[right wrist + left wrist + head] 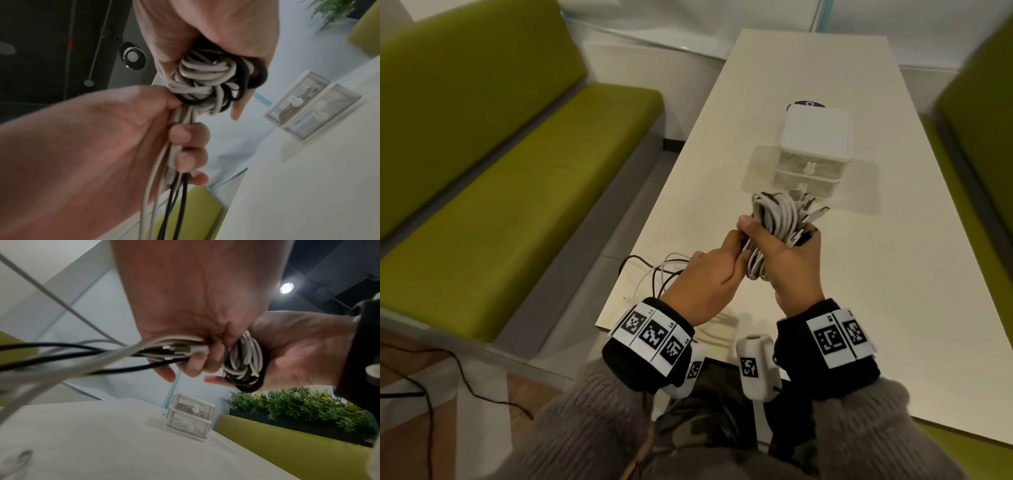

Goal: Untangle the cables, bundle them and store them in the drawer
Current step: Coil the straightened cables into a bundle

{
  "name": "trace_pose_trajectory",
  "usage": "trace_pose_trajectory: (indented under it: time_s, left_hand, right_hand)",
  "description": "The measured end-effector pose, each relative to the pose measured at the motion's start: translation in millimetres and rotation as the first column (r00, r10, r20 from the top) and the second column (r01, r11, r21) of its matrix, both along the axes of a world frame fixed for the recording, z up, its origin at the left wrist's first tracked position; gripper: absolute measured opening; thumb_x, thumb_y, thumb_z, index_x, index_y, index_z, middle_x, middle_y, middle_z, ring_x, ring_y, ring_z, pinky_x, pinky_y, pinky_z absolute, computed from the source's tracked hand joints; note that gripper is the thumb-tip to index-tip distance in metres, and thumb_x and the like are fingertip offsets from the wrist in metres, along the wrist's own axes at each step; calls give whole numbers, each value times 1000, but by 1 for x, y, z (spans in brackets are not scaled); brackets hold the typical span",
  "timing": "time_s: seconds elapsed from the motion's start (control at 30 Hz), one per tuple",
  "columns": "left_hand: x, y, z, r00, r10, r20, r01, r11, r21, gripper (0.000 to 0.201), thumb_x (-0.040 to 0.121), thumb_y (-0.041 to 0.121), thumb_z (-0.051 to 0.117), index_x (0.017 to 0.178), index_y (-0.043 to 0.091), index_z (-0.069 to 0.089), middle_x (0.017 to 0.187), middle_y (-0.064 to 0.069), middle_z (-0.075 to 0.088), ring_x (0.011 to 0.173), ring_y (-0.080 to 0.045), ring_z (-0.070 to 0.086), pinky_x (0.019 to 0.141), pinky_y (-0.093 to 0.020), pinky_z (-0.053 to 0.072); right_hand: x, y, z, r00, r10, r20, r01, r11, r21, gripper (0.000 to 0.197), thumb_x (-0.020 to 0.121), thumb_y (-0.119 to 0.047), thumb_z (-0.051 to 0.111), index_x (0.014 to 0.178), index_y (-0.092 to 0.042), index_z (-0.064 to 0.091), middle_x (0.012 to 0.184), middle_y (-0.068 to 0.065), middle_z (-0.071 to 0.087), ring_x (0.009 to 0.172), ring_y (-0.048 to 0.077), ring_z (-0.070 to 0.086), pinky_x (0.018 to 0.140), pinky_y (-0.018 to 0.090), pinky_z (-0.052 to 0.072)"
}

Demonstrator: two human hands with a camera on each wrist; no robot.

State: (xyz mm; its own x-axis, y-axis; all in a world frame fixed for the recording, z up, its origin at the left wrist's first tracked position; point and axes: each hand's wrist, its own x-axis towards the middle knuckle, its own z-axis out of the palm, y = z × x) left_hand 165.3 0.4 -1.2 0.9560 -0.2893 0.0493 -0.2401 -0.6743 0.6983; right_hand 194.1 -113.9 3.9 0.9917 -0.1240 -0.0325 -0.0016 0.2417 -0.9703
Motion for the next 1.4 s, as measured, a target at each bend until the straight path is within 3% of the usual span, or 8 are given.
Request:
trace_pose_trajectory:
  time_s: [0.27, 0.57, 0.73, 0.93, 1.07, 1.2, 1.3, 1.4]
  left_hand:
    - [-3, 7, -15, 993, -11, 121, -1, 996, 92, 35, 101, 31, 28, 130, 14, 39, 84, 8, 53, 81, -14, 50, 86, -34, 36]
    - [-1, 4, -19, 999, -18, 27, 12, 981, 193, 21, 102, 27, 30, 112, 12, 41, 69, 12, 39, 61, -3, 37, 72, -31, 24]
    - [2, 3, -20, 997, -35, 66, 22, 981, 192, 24, 102, 28, 29, 114, 13, 43, 86, 10, 57, 70, -11, 47, 78, -33, 30]
    - [4, 20, -30, 997, -29, 71, 6, 953, 302, 14, 101, 26, 33, 105, 19, 45, 72, 16, 37, 73, -10, 34, 90, -34, 30]
    - [14, 47, -38, 997, 73, -13, -56, 852, 520, 26, 100, 33, 34, 119, 19, 46, 102, 9, 47, 103, -17, 42, 105, -44, 27]
    - [3, 55, -28, 962, 82, 261, -149, 957, 250, 49, 96, 34, 45, 139, 14, 36, 140, 0, 41, 128, -14, 30, 111, -18, 17]
    - [-11, 37, -6, 844, 163, 511, -169, 985, -35, 29, 97, 29, 42, 112, 14, 61, 107, 5, 61, 101, -8, 49, 89, -10, 36]
    - [-9, 20, 4, 913, 165, 372, -123, 983, -134, 36, 98, 32, 40, 90, 13, 70, 83, 5, 67, 79, -6, 57, 76, -26, 46]
  right_hand:
    - [6, -15, 10, 995, -66, 76, 51, 981, 187, 11, 85, -6, 68, 80, -8, 60, 64, 7, 62, 60, 22, 60, 56, 32, 51]
    - [11, -29, 9, 1000, 24, 21, -28, 966, 257, 34, 90, -23, 62, 113, 2, 57, 93, 3, 74, 96, 18, 70, 75, 39, 57]
    - [11, -28, 16, 1000, 10, 7, -11, 952, 306, 10, 91, -13, 61, 83, -10, 56, 61, 1, 55, 55, 14, 57, 65, 38, 55]
    - [14, -41, 9, 997, -64, 44, 51, 968, 245, 8, 87, -6, 64, 83, -7, 57, 54, 1, 50, 49, 14, 50, 49, 25, 42]
    - [18, -52, 15, 978, -150, 147, 127, 980, 152, 15, 84, -6, 67, 77, -7, 54, 50, -1, 52, 45, 16, 49, 48, 24, 41]
    - [17, -49, 22, 943, -297, 152, 272, 948, 164, 27, 86, -2, 67, 66, -17, 57, 48, -3, 54, 43, 15, 49, 47, 24, 41]
    - [17, -39, 21, 934, -339, 114, 314, 929, 194, 19, 85, -6, 70, 90, -4, 51, 48, -4, 56, 43, 15, 49, 46, 24, 41]
    - [13, -28, 21, 934, -324, 149, 294, 936, 193, 26, 86, -9, 70, 100, -2, 49, 50, -5, 57, 44, 13, 51, 44, 22, 42]
